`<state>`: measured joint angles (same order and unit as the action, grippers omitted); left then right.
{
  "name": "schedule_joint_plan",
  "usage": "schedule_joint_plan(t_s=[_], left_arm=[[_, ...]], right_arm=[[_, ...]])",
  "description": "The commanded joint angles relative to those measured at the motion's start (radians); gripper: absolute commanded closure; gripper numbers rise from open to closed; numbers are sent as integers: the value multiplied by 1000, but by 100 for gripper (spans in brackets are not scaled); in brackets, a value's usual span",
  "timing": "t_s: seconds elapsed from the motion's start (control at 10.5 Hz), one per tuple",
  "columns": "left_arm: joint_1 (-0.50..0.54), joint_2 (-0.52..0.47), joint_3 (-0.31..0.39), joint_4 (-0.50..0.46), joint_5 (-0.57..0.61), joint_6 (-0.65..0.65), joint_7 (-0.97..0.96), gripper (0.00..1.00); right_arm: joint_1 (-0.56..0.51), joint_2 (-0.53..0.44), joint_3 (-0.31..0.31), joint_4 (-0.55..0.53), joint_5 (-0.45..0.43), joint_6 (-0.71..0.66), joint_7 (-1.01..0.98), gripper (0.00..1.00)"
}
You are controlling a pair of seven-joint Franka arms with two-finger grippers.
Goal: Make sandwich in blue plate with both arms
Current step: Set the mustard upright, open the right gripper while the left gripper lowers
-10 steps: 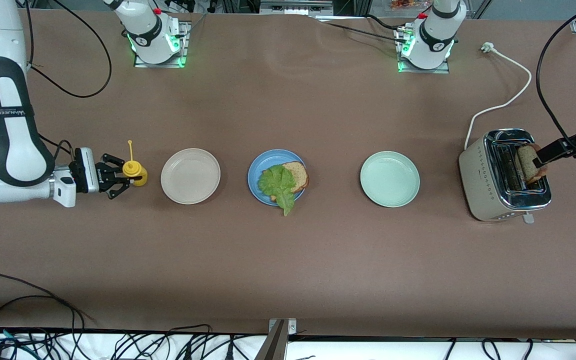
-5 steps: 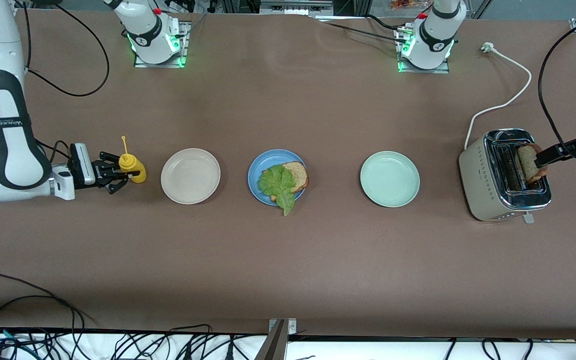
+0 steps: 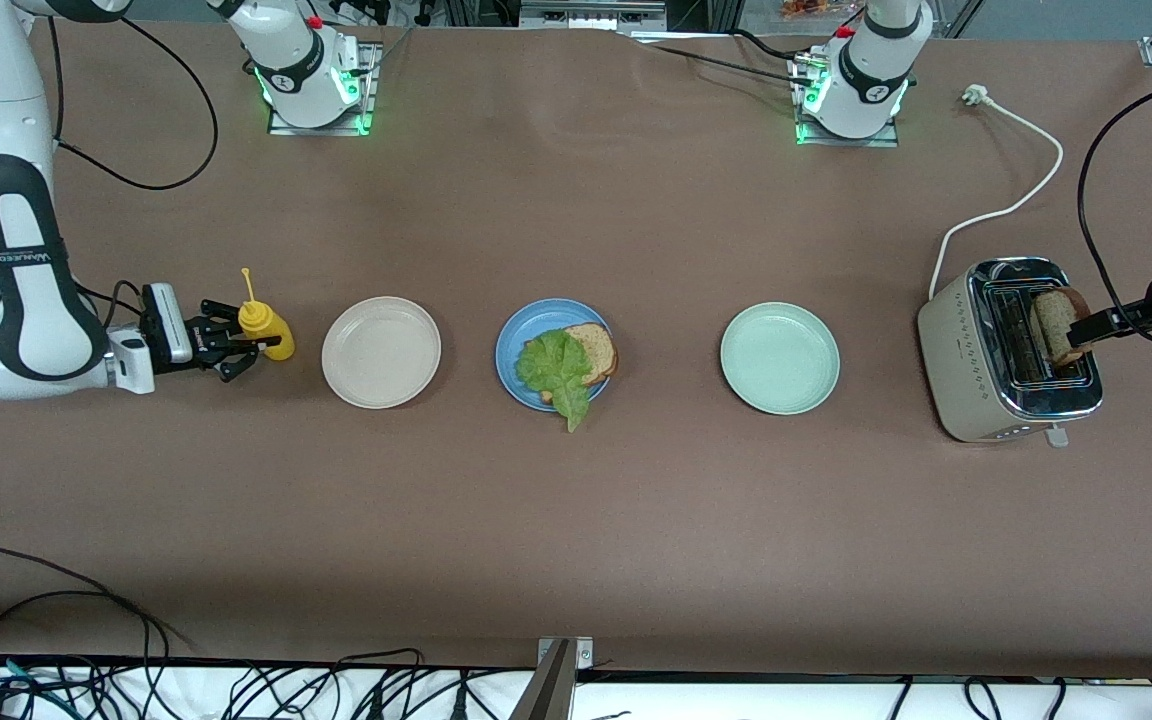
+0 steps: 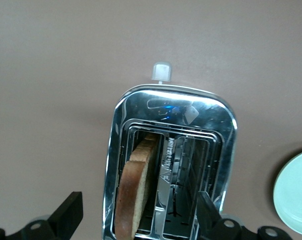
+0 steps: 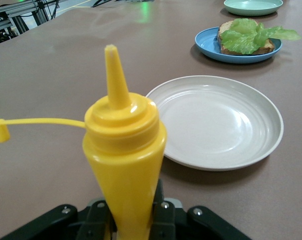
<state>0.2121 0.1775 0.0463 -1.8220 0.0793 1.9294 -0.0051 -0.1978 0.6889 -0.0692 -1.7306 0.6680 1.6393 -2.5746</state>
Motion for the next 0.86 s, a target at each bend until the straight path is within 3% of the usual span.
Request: schedule_joint_plan(t_s=[0.0,0.1,0.19,0.29,0.76], left_arm=[[9,22,0,-20,23,11,24,0],[9,39,0,-34,23,11,24,0],[12,54,0,-48,23,11,22,0],[18,63,0,-56,23,11,22,0],[18,62,0,-56,23,-4,25,0]], right_arm=[[-18,0,-20,-24,31,-9,-48,73],[-20,1,-23,-23,44,-27,-58,73],[-20,1,-27,-23,42,-23,-56,43],[-20,1,-27,-21,36,-16,-55,0],[-20,-32,-95,0,36,-29,-41,0]])
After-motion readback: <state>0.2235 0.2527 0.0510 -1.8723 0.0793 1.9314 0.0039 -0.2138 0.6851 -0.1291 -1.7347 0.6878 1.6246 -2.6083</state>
